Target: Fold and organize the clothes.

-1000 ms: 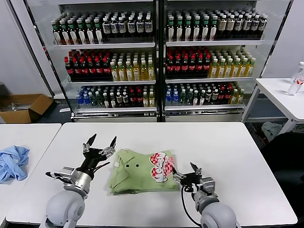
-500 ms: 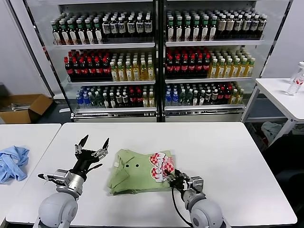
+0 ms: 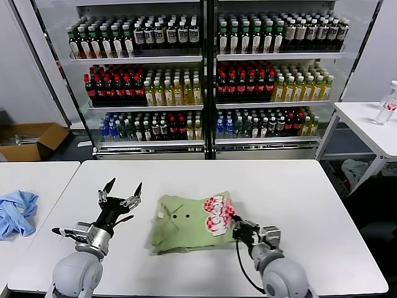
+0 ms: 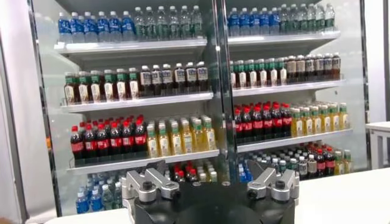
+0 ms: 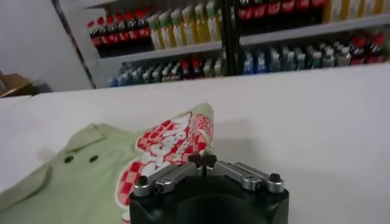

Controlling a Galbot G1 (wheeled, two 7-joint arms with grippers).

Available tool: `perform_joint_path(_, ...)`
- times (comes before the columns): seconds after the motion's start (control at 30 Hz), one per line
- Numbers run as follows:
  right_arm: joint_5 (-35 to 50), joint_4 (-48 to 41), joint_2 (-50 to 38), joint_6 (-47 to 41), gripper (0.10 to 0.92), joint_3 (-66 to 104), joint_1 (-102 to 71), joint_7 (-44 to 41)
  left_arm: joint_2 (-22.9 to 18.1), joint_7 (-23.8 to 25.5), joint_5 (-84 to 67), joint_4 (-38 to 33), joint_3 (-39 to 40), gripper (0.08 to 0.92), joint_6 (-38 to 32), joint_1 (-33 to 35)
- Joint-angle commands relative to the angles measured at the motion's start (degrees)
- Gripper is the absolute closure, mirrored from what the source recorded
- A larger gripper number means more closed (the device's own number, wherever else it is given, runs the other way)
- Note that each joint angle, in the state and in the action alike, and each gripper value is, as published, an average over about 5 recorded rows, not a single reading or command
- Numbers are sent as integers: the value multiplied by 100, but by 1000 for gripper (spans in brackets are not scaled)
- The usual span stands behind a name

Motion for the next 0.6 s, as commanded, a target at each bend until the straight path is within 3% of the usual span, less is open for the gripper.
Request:
perform_joint_path(0.03,-823,861,-225,15,920,545,-574,-94,-58,21,244,113,95,177,-278,-39)
perform_joint_path(0.17,-1293,845,-165,162,867,552,-589,-159,-72,-17,766,151,148,177,-729,15)
perform_joint_path(0.43,-1688,874,-189,334,638,798,-407,-221,8,-185,2122,82,225,177,-1422,43)
perform_joint_path(0.6,-1814,723,-244,435,499,915,-187,-302,0,-126,2204,43,192,177,-1486,-26)
